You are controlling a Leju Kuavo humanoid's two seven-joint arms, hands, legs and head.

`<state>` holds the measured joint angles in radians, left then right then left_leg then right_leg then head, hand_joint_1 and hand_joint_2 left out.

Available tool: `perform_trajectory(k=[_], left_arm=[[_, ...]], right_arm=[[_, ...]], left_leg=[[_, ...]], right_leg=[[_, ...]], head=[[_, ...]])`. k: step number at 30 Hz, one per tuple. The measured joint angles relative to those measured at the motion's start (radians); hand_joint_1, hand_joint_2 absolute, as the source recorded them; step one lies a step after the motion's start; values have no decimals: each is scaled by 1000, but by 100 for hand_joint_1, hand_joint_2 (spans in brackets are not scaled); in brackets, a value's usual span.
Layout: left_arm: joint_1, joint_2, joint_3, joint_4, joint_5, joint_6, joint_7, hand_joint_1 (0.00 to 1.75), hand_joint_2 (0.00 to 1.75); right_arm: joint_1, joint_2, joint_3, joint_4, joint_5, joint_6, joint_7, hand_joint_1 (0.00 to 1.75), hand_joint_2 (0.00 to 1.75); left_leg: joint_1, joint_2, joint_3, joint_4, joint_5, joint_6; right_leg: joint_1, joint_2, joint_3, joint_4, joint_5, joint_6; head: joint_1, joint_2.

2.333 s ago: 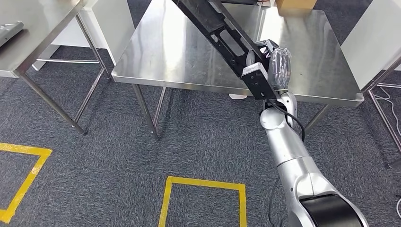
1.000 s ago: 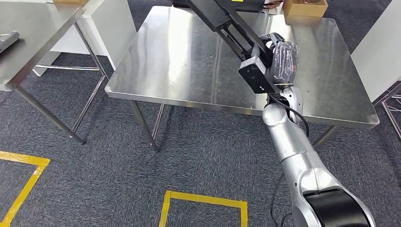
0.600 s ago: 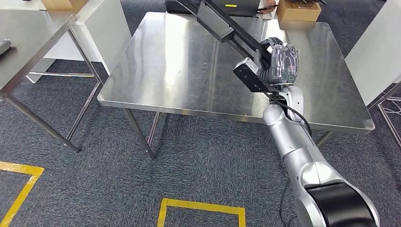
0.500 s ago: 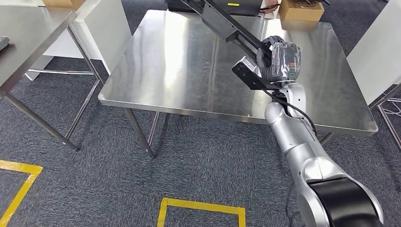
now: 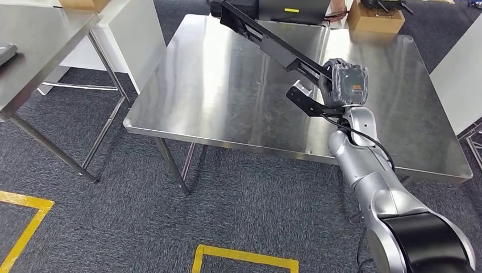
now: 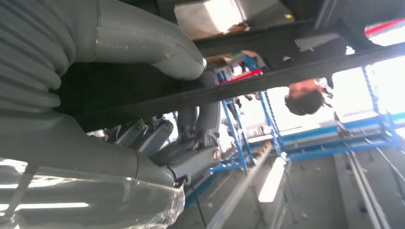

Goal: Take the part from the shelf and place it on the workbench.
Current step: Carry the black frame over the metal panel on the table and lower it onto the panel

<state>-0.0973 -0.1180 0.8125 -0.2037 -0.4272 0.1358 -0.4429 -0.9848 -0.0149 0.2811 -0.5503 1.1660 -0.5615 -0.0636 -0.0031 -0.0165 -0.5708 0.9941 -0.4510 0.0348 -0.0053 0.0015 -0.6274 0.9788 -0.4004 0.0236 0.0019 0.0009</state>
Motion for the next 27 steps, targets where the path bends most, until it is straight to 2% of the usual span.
perform_trajectory(k=[2, 3, 5, 7, 8, 9, 11, 12, 13, 14, 16, 18, 19, 22, 23, 24, 25, 26, 27], left_arm=[[0, 1, 1, 0, -1, 0, 0, 0, 0], [-1, 1, 2, 0, -1, 0, 0, 0, 0], [-3, 0, 2, 0, -5, -1, 1, 0, 0], [-3, 0, 2, 0, -12, -4, 3, 0, 0], [-2, 0, 2, 0, -16, -5, 4, 0, 0], [-2, 0, 2, 0, -20, -6, 4, 0, 0], [-2, 0, 2, 0, -27, -7, 5, 0, 0], [-2, 0, 2, 0, -31, -7, 5, 0, 0], [-3, 0, 1, 0, -35, -7, 6, 0, 0], [-3, 0, 1, 0, -39, -8, 8, 0, 0], [-5, 0, 1, 0, -47, -8, 11, 0, 0], [-7, -3, 1, 0, -53, -8, 14, 0, 0], [-9, -4, 1, 0, -57, -9, 16, 0, 0], [-14, -4, 1, 0, -66, -9, 21, 0, 0], [-15, -4, 1, 0, -69, -10, 21, 0, 0], [-14, -5, 1, 0, -71, -10, 21, 0, 0], [-14, -6, 1, 0, -73, -12, 21, 0, 0], [-15, -7, 1, 0, -74, -15, 19, 0, 0], [-16, -7, 1, 0, -75, -18, 15, 0, 0]], right_arm=[[-2, -1, 1, 3, 4, 1, 3, 175, 175], [-4, -2, 1, 5, 10, 4, 8, 175, 175], [-9, -3, 4, 12, 40, 15, 35, 175, 175], [-8, -7, 12, 30, 94, 25, 78, 175, 175], [-4, -12, 17, 41, 125, 27, 101, 175, 175], [2, -17, 21, 53, 152, 28, 122, 175, 175], [14, -30, 25, 75, 193, 28, 155, 175, 175], [18, -36, 26, 85, 209, 28, 168, 175, 175], [21, -43, 27, 94, 223, 28, 181, 175, 175], [25, -51, 29, 102, 237, 28, 193, 175, 175], [35, -68, 31, 113, 259, 27, 215, 175, 175], [46, -87, 32, 122, 274, 27, 232, 175, 175], [50, -96, 33, 127, 278, 27, 238, 175, 175], [75, -126, 33, 143, 282, 27, 250, 175, 175], [88, -135, 33, 148, 282, 27, 251, 175, 175], [100, -144, 32, 153, 282, 28, 253, 175, 175], [109, -151, 31, 156, 283, 30, 256, 175, 175], [116, -158, 30, 159, 286, 34, 261, 175, 175], [119, -165, 28, 163, 292, 40, 268, 175, 175]], left_leg=[[2, 3, -4, 20, -11, -9], [4, 5, -17, 48, -25, -14], [9, 8, -80, 160, -69, -27], [15, 9, -159, 274, -106, -36], [18, 10, -183, 291, -102, -39], [20, 12, -186, 268, -77, -40], [23, 14, -149, 137, 22, -38], [22, 15, -126, 71, 55, -35], [20, 15, -107, 27, 76, -29], [17, 15, -97, 5, 80, -23], [11, 14, -86, 3, 70, -8], [11, 13, -72, -7, 66, 5], [11, 12, -64, -12, 64, 12], [9, 9, -49, -13, 49, 26], [8, 6, -43, -13, 44, 27], [7, 4, -35, -12, 37, 27], [6, 3, -26, -10, 30, 26], [6, 2, -18, -8, 22, 23], [3, 1, -13, -3, 13, 19]], right_leg=[[-7, 1, 17, -4, 1, -16], [-11, 1, 26, -4, -2, -23], [-13, 1, 39, -5, -11, -33], [-13, 2, 51, -5, -21, -36], [-13, 3, 58, -5, -28, -35], [-13, 3, 67, -5, -35, -33], [-13, 3, 86, -5, -50, -26], [-12, 4, 92, -4, -57, -21], [-10, 5, 94, -4, -63, -15], [-8, 6, 93, -4, -68, -9], [-3, 6, 94, -6, -77, 5], [-3, 4, 86, 19, -93, 14], [-4, 3, 63, 63, -109, 14], [-6, 3, -69, 267, -164, 9], [-6, 3, -99, 299, -161, 13], [-6, 3, -107, 287, -140, 21], [-7, 2, -94, 235, -104, 31], [-8, 0, -69, 158, -61, 39], [-6, -2, -41, 86, -23, 42]], head=[[-3, 0], [-5, 0], [-8, 0], [-9, 0], [-9, 0], [-9, 0], [-9, 0], [-9, 0], [-9, 0], [-9, 0], [-8, 0], [-8, 0], [-7, 0], [-5, 0], [-5, 0], [-5, 0], [-5, 0], [-5, 0], [-4, 0]])
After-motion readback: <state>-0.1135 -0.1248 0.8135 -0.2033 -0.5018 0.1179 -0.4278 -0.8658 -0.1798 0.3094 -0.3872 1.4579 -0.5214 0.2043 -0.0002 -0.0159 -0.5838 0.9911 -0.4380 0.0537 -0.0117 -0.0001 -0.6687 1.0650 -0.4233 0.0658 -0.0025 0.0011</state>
